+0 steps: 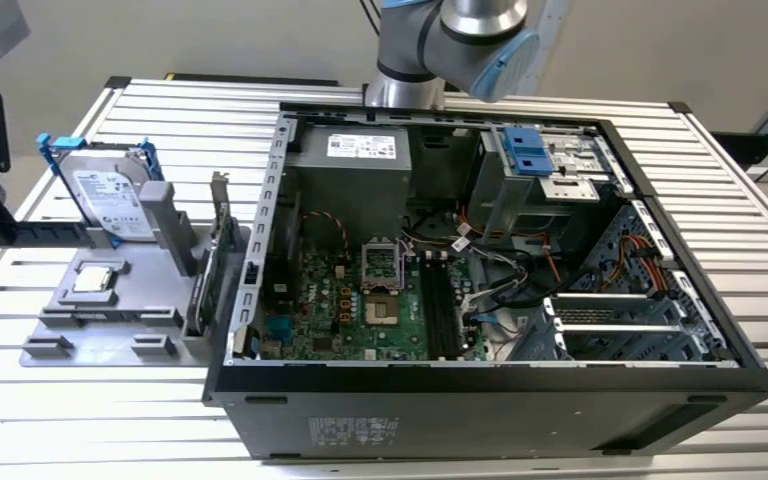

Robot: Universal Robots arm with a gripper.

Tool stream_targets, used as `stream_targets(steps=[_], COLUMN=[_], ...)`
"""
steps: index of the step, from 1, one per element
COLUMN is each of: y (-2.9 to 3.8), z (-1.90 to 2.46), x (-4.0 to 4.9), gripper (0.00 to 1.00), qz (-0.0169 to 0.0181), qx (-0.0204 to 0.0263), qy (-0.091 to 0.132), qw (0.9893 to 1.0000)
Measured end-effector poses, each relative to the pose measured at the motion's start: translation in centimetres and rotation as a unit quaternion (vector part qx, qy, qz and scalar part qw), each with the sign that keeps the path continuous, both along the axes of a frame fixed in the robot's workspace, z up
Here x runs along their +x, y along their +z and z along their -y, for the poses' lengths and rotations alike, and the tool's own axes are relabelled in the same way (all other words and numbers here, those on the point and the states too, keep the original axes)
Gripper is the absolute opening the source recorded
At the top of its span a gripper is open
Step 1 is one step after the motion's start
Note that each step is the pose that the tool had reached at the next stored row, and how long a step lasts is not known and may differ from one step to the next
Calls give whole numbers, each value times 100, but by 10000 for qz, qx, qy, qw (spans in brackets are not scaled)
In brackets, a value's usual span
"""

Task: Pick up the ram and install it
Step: 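Pick up the ram and move it above insertion slot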

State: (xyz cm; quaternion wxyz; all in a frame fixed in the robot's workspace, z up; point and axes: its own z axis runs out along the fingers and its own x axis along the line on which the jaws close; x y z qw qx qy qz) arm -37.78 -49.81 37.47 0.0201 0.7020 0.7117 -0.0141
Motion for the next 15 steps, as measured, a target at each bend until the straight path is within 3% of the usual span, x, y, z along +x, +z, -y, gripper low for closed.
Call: stream_targets(steps=[15], y=[235], z=[0], x=[0], gripper=[0], qz=[0], qx=[-1], qy=[0], qw=[10000])
